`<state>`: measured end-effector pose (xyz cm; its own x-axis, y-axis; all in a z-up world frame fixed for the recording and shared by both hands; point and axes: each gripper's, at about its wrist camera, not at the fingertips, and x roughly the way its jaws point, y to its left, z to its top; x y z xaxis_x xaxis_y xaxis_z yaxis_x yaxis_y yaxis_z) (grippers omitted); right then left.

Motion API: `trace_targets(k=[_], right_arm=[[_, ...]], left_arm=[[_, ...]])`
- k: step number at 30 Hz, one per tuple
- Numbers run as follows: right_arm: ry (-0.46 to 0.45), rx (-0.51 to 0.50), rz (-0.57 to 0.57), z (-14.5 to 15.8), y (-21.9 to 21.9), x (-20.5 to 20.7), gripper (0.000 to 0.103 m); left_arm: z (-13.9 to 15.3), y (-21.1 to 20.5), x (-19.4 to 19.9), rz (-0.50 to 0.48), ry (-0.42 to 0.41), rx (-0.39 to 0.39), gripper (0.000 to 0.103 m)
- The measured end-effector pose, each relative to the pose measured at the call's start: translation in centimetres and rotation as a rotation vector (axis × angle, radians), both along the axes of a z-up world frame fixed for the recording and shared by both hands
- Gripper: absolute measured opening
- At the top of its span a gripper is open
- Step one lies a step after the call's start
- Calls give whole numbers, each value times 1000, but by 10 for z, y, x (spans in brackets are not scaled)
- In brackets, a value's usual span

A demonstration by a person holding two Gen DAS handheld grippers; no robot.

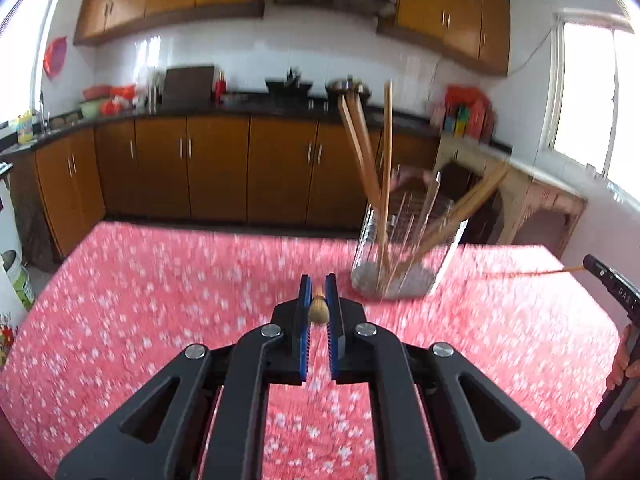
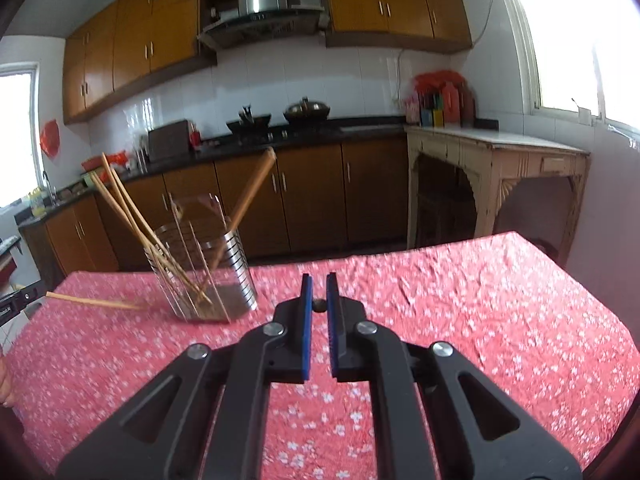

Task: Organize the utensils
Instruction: 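Lift both chopsticks upright and carry them over the wire basket, then insert both chopsticks into the wire basket and open both tools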

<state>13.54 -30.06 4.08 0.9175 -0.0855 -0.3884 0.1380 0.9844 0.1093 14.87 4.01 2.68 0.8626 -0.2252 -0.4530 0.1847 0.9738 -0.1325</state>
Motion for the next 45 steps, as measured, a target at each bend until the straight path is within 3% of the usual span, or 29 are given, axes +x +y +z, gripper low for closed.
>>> trace_targets(k=[6, 18, 23, 30, 35, 41, 45], right_arm=[[-71, 46, 34, 27, -3, -3, 8], [-99, 53, 42, 40, 1, 3, 8], [-174, 88, 77, 81, -2, 3, 8], [-280, 206, 154, 150, -14, 3, 8], [-319, 213, 180, 184, -5, 27, 8], [-280, 182, 200, 182, 14, 75, 8], [-231, 200, 213, 168, 17, 103, 8]], left_arm=[[26, 5, 2, 36, -67, -19, 7], [29, -2, 9, 49, -71, -9, 7], [51, -7, 11, 47, -113, -5, 7], [111, -25, 9, 11, -214, -24, 7], [155, -47, 18, 31, -298, -65, 7], [173, -71, 36, 89, -377, -103, 7], [161, -83, 59, 99, -351, -109, 7]])
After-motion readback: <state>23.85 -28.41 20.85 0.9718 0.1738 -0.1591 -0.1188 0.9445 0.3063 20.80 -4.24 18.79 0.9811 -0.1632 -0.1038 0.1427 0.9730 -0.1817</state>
